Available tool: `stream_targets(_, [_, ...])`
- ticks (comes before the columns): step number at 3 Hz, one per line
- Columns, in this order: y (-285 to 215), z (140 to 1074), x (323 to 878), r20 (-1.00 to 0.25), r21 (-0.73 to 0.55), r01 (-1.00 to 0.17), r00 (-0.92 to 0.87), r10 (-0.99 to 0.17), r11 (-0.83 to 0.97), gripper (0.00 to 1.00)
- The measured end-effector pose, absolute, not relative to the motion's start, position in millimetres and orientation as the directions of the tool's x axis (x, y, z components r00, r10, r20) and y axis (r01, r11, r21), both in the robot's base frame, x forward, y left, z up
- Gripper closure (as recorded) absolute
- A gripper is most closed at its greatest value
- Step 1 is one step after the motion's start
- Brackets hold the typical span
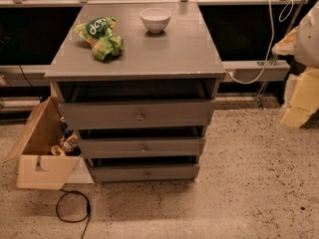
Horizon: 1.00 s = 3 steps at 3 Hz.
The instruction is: Open top drawer
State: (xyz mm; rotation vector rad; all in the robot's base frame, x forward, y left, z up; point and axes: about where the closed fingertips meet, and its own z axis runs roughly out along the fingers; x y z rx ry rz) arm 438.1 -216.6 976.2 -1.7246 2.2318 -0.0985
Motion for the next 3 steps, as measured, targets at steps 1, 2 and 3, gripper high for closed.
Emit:
stream_targets(1, [-213.5,970.4,438.3,-0.216,-0.232,-0.935,-0.220,-0.951,0.269,0.00])
stream_targets(2, [-196.9,939.8,439.0,-0.267,-0.156,-0.953,-0.212,-0.940,0.260,0.00])
stream_targets(3, [-145.7,889.3,440.2,-0.349,-0.089,-0.976,-0.155,-0.924,0.197,0.00])
